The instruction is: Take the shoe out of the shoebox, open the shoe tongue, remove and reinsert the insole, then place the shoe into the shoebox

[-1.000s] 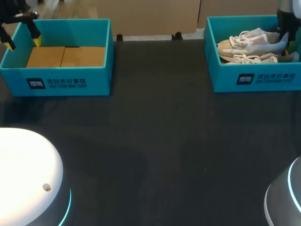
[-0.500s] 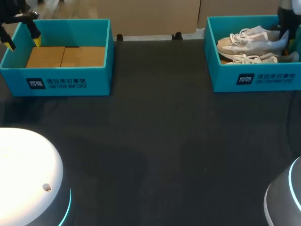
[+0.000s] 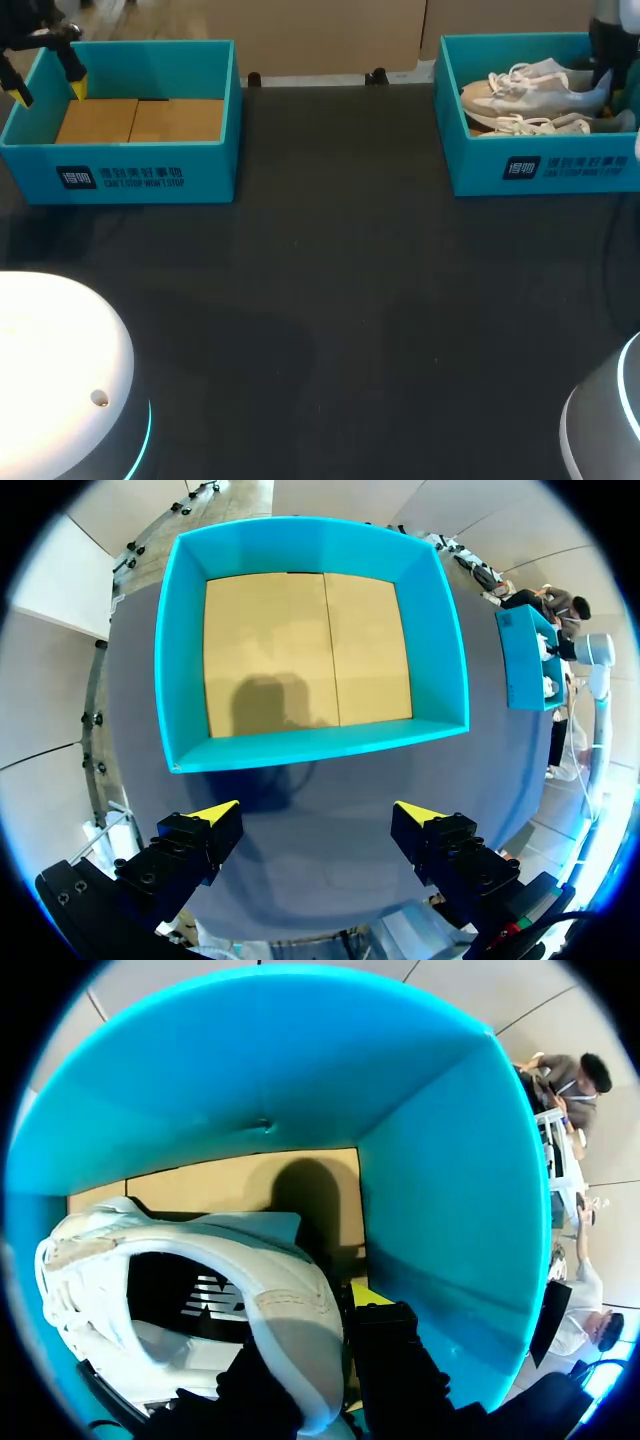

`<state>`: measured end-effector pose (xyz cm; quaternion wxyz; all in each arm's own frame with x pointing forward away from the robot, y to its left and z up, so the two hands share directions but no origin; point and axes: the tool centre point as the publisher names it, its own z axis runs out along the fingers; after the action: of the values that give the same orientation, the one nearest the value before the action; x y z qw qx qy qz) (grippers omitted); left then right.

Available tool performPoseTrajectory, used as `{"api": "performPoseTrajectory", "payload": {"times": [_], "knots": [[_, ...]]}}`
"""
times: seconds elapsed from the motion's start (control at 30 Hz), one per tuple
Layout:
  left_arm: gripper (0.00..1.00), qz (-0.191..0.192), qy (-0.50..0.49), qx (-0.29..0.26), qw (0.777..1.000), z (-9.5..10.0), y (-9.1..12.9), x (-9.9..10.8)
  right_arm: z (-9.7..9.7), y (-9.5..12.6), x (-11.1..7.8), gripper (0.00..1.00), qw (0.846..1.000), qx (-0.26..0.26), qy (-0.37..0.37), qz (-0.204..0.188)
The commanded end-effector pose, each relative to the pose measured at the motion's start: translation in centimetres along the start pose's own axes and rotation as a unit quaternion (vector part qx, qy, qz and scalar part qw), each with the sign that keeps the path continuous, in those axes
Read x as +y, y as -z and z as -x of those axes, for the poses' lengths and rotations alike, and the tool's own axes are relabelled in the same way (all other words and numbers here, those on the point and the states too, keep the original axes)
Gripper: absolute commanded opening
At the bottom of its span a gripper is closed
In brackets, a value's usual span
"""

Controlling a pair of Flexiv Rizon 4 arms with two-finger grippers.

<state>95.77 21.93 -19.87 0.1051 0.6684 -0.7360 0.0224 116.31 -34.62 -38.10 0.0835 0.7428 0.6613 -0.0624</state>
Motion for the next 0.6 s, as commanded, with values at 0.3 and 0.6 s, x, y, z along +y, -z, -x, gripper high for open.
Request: {"api": "performPoseTrajectory", "payload": {"times": [0.3,0.6], "knots": [[1.00,0.001,0.000,-0.001,1.000,0.0,0.0,0.0,0.5,3.3,0.1,1.00,1.000,0.015,0.005,0.006],[1.00,0.001,0.000,-0.001,1.000,0.0,0.0,0.0,0.1,6.4,-1.0,1.00,0.999,0.035,0.009,0.010]]}}
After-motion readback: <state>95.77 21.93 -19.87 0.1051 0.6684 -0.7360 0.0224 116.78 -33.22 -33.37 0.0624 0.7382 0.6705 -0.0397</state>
